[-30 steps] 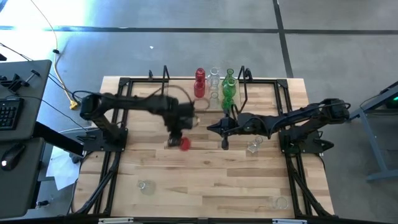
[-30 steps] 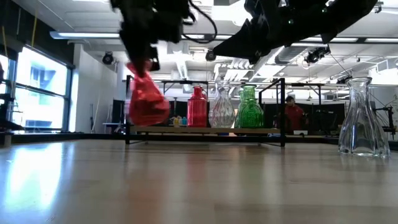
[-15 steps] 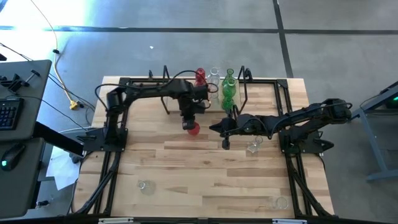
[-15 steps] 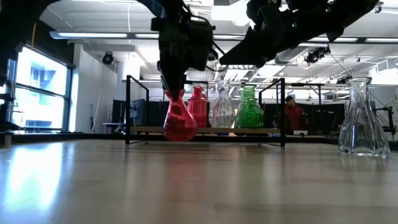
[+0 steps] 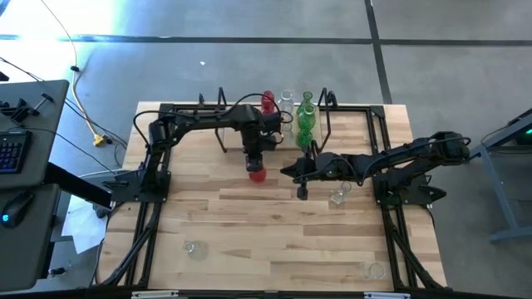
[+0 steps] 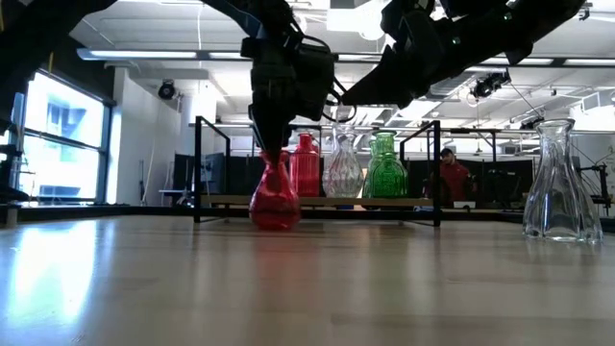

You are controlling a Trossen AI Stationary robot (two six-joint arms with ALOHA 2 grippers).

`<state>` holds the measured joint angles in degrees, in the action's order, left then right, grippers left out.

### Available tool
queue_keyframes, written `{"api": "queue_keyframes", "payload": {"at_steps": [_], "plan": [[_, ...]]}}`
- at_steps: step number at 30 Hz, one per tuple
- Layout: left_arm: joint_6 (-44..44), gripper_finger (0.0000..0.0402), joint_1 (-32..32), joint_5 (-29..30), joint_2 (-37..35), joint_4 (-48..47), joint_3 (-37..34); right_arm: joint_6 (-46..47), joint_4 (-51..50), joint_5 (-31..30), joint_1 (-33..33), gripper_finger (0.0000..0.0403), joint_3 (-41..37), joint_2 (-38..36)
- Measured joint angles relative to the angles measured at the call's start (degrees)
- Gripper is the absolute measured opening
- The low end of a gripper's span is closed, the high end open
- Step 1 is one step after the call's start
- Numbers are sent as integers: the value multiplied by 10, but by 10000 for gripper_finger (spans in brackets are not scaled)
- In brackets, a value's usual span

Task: Sort vases onto shelf
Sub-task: Put the red vase aligned with the other red vases on the shelf

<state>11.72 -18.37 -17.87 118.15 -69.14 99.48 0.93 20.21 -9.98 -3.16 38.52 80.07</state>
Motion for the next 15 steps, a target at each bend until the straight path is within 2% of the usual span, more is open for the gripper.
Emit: {"api": "queue_keyframes", "payload": {"at_steps": [7, 15], "plan": [[9, 87, -3, 4, -3, 0, 0, 2, 0, -1, 0, 0, 0, 0], [19, 91, -1, 41, -50, 18, 0, 2, -2, -12, 0, 0, 0, 0]]}}
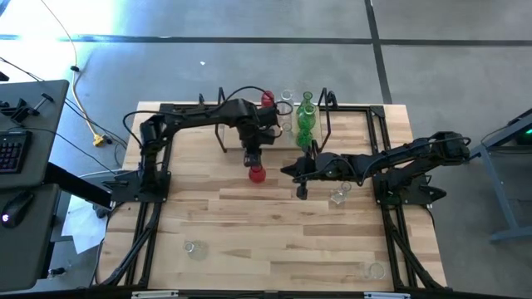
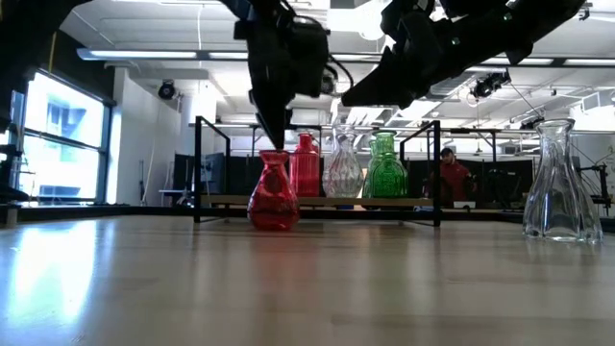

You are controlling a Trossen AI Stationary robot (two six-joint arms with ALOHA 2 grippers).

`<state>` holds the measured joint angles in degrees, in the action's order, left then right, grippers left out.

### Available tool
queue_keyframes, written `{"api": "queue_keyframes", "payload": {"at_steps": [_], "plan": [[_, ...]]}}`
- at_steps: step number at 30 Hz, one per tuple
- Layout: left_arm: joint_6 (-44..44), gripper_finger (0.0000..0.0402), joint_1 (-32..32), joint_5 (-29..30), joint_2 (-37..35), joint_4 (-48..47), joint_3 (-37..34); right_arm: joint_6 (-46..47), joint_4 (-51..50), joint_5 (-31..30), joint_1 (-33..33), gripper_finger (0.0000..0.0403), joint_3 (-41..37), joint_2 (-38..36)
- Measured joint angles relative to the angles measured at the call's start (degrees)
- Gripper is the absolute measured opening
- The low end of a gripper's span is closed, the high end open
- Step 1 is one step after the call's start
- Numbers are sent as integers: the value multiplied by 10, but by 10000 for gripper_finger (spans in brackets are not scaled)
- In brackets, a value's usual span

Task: Sort vases onto shelf
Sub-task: Put the red vase aligned with the other red vases on the shelf

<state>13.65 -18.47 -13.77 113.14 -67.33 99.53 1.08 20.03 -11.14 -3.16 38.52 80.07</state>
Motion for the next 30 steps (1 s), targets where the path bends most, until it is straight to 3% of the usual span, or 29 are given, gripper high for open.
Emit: {"api": "queue_keyframes", "payload": {"at_steps": [9, 13, 19, 25, 30], "plan": [[2, 92, 68, 8, -42, -4, 0, 4, -73, -31, -6, 0, 0, 0], [9, 107, 115, 53, -42, -23, 0, 2, -86, -57, -17, 0, 0, 0], [-30, 165, 154, 126, -42, -22, 0, -1, -88, -63, -33, 0, 0, -27], [-57, 232, 138, 141, -41, -7, -1, -14, -91, -100, -69, 0, 0, -53], [-65, 260, 114, 140, -23, -2, -1, -13, -90, -125, -98, 0, 0, -64]]}}
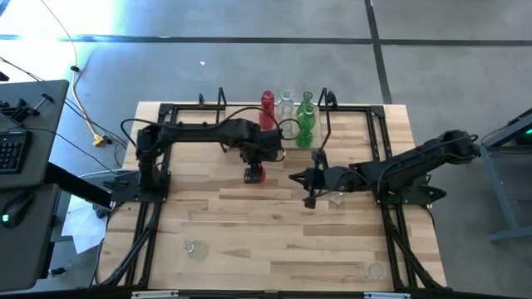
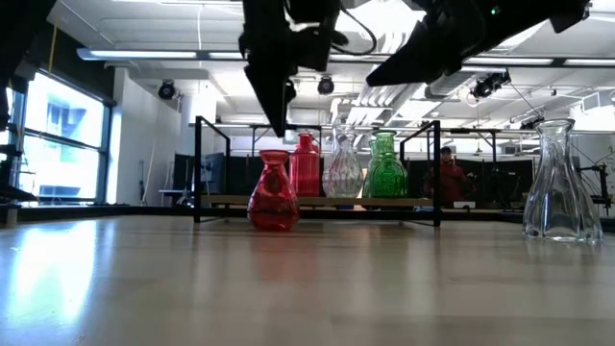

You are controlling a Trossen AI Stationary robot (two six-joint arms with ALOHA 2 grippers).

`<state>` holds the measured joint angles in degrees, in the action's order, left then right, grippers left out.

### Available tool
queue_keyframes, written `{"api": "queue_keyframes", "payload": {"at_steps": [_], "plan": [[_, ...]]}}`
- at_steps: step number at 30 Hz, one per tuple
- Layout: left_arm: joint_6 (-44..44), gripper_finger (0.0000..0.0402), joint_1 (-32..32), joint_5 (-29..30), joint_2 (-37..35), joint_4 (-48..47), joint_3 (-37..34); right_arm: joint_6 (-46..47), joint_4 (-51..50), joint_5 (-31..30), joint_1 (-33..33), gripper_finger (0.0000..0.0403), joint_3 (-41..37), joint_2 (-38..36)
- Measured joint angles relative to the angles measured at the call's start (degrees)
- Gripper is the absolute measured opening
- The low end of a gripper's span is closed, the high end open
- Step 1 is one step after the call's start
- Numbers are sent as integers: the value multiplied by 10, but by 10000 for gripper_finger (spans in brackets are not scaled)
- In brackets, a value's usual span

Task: Sort vases onto shelf
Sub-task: Put the red vase aligned with the other red vases on the shelf

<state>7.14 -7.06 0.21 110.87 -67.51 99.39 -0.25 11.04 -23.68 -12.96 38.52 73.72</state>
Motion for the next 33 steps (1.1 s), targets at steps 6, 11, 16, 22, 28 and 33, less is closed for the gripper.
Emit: {"api": "queue_keyframes", "payload": {"at_steps": [6, 11, 16, 22, 28, 33], "plan": [[5, 266, -8, -11, 21, -1, -3, 7, -8, -30, -27, 0, 0, 0], [11, 267, -8, -12, 37, 2, -2, 14, -14, -45, -39, 0, 0, 0], [19, 266, -8, -7, 44, 10, -1, 15, -18, -51, -41, 0, 0, 0], [31, 266, -8, 2, 45, 7, -2, 15, -18, -52, -41, 0, 0, 0], [40, 248, -8, 5, 45, 3, -2, 15, -18, -52, -41, 0, 0, 0], [50, 237, -8, 5, 47, 2, -2, 15, -18, -51, -41, 0, 0, 0]]}}
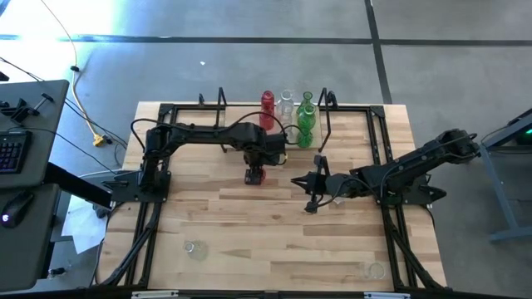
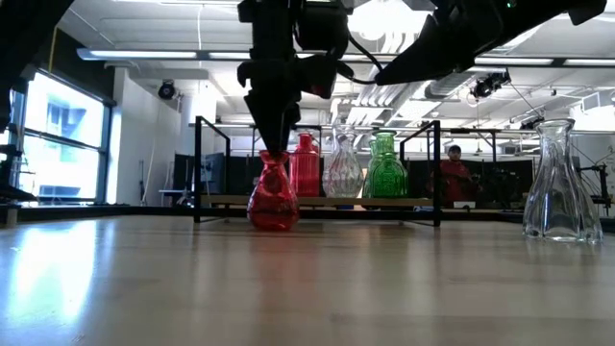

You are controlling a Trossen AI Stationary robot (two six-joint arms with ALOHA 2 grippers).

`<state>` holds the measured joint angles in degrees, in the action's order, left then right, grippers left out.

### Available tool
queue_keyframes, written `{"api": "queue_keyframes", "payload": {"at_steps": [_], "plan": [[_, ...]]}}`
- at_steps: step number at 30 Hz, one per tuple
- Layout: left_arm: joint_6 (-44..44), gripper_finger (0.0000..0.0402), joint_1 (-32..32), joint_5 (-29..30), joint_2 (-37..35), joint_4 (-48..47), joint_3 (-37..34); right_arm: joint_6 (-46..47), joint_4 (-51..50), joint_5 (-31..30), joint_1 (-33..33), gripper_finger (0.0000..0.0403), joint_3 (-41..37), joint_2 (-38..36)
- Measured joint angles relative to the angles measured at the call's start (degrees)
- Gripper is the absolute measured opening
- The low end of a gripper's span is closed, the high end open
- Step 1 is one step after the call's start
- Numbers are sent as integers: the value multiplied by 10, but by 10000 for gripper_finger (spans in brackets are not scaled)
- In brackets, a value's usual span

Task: Sort vases onto shelf
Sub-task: Put the red vase aligned with the other red vases on the shelf

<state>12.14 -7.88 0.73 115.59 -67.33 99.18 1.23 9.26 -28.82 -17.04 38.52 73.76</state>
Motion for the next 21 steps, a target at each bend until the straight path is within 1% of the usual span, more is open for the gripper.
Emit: {"api": "queue_keyframes", "payload": {"at_steps": [9, 13, 16, 18, 21], "plan": [[6, 236, 0, 0, 0, 5, 0, 0, 0, 0, 0, 0, 0, 0], [6, 236, 0, 0, 12, 2, 0, 0, 0, 0, 0, 0, 0, 0], [15, 234, 0, 11, 18, 6, 1, 0, 0, 0, 0, 0, 0, 0], [19, 226, 0, 22, 20, -5, 0, 1, -1, 0, 0, 0, 0, 0], [25, 200, 0, 34, 18, 3, 0, 3, -4, -5, 0, 0, 0, 0]]}}
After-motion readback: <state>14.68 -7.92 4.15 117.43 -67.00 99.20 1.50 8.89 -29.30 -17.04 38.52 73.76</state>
